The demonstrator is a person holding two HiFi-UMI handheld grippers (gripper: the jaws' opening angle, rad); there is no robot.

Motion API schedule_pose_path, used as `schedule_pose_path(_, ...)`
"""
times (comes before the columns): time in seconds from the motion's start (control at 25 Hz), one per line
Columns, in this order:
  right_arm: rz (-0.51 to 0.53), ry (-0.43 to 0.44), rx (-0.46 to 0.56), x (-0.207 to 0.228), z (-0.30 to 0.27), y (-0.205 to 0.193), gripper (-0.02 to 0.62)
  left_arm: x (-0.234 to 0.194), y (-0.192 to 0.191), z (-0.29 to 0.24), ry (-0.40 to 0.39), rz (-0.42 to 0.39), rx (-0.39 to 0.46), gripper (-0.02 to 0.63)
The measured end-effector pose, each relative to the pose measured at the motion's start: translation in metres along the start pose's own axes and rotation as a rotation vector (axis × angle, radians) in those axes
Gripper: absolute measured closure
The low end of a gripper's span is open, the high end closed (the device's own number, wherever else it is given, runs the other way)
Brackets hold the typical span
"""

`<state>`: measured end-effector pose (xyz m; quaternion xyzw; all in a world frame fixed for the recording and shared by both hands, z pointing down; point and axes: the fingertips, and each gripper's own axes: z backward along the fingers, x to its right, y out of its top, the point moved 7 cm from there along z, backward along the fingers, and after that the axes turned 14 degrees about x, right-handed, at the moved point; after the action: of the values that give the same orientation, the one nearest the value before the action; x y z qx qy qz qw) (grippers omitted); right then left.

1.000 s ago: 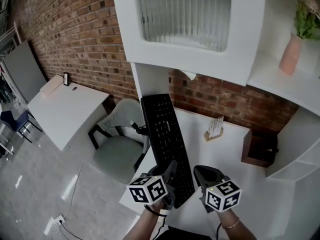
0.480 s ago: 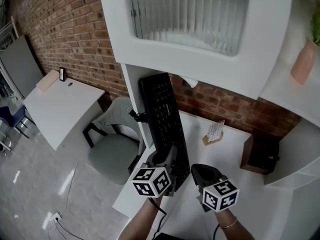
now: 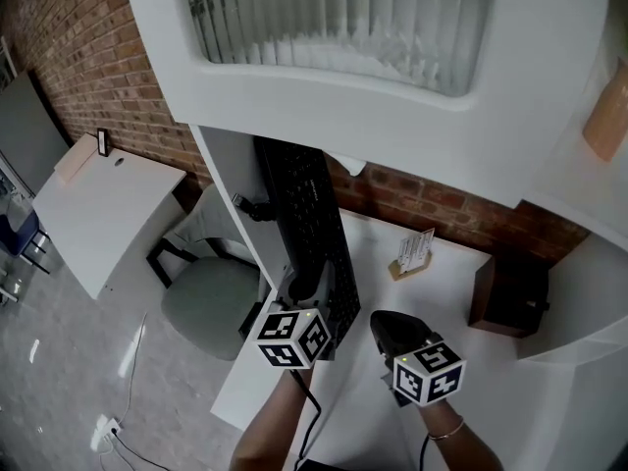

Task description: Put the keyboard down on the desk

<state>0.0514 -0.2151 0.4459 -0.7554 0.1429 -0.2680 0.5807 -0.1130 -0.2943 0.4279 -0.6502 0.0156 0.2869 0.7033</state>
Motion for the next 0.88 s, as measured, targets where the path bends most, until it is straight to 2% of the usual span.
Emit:
schedule_pose_path(0.6,-0.024,-0.008,-0.040,0.018,-0.014,-0.012,0.591,-0.016,-0.005,-0.046,-0.018,-0.126,0.149,0.534)
schedule_pose_path(0.88,-0.030,-0.002,-0.052,0.021,-0.014,-0.017,0.591,-0.020,-0.011,-0.059,-0.010,-0.210,0.138,0.528)
